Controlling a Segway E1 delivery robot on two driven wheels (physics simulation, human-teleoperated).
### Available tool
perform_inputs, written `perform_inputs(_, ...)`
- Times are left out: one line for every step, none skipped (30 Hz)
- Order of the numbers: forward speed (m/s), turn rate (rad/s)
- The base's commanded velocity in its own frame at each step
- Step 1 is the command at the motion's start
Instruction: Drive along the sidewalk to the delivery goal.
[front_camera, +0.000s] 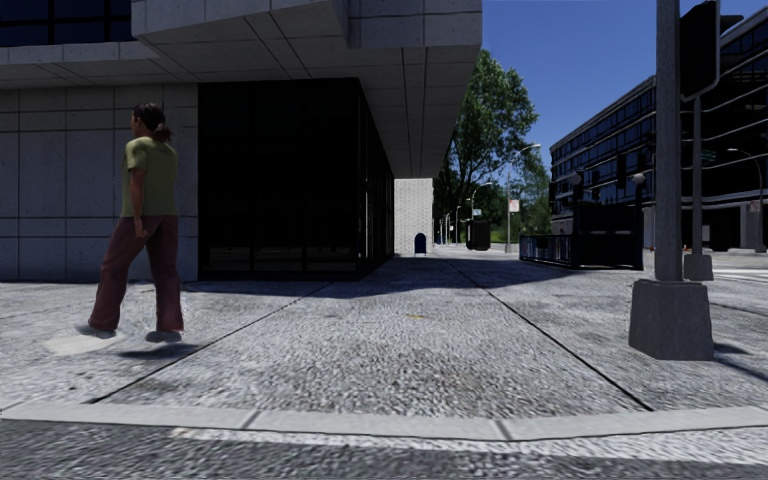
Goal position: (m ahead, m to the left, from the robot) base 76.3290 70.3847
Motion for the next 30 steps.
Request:
perform_inputs(1.23,0.00)
perform_inputs(1.25,0.00)
perform_inputs(1.25,0.00)
perform_inputs(1.25,0.00)
perform_inputs(1.26,0.00)
perform_inputs(1.26,0.00)
perform_inputs(1.26,0.00)
perform_inputs(1.26,0.00)
perform_inputs(1.26,0.00)
perform_inputs(1.26,0.00)
perform_inputs(1.26,0.00)
perform_inputs(1.25,0.00)
perform_inputs(1.25,0.00)
perform_inputs(1.25,0.00)
perform_inputs(1.25,0.07)
perform_inputs(1.25,0.07)
perform_inputs(1.25,0.17)
perform_inputs(1.25,0.23)
perform_inputs(1.25,0.26)
perform_inputs(1.25,0.26)
perform_inputs(1.25,0.26)
perform_inputs(1.25,0.26)
perform_inputs(1.25,0.26)
perform_inputs(1.25,0.26)
perform_inputs(1.24,0.26)
perform_inputs(1.24,0.26)
perform_inputs(1.24,0.26)
perform_inputs(1.24,0.26)
perform_inputs(1.24,0.26)
perform_inputs(1.24,0.26)
